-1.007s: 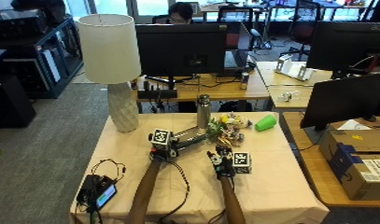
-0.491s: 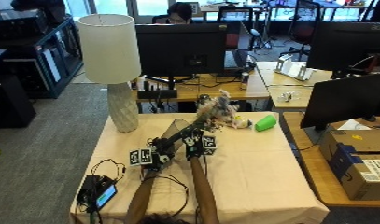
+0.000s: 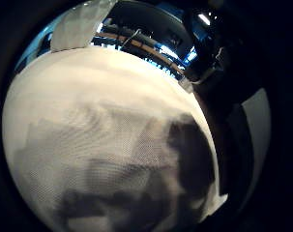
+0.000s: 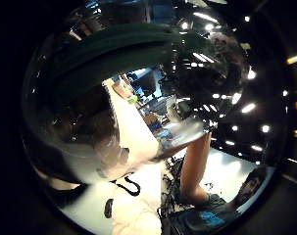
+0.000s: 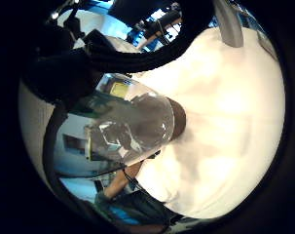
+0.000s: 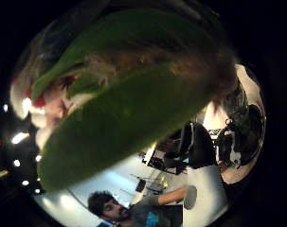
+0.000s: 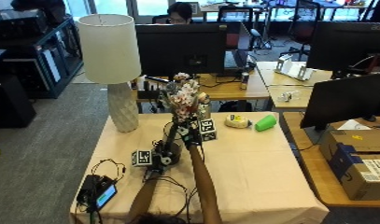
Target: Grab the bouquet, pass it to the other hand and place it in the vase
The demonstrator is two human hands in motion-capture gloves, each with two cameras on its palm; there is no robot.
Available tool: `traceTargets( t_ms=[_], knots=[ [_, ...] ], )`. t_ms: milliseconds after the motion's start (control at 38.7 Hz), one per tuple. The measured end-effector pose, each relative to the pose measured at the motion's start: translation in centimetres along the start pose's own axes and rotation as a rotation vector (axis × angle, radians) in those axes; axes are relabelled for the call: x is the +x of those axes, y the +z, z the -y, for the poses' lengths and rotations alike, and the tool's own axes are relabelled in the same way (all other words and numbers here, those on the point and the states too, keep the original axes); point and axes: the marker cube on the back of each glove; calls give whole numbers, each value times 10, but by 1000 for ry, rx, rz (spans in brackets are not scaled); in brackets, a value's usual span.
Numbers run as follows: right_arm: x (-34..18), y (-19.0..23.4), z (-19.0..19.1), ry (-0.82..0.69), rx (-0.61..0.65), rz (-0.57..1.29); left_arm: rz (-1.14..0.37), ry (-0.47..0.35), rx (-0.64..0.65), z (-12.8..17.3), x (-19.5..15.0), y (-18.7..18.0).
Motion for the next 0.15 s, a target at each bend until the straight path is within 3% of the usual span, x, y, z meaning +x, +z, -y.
traceTargets(
  t_ms=[77, 155],
  knots=[
    [9, -4, 1, 103, 0, -15, 39, -85, -62, -5, -7, 0],
    [20, -7, 2, 215, 8, -84, 126, -36, -34, 0, -16, -4]
  ],
)
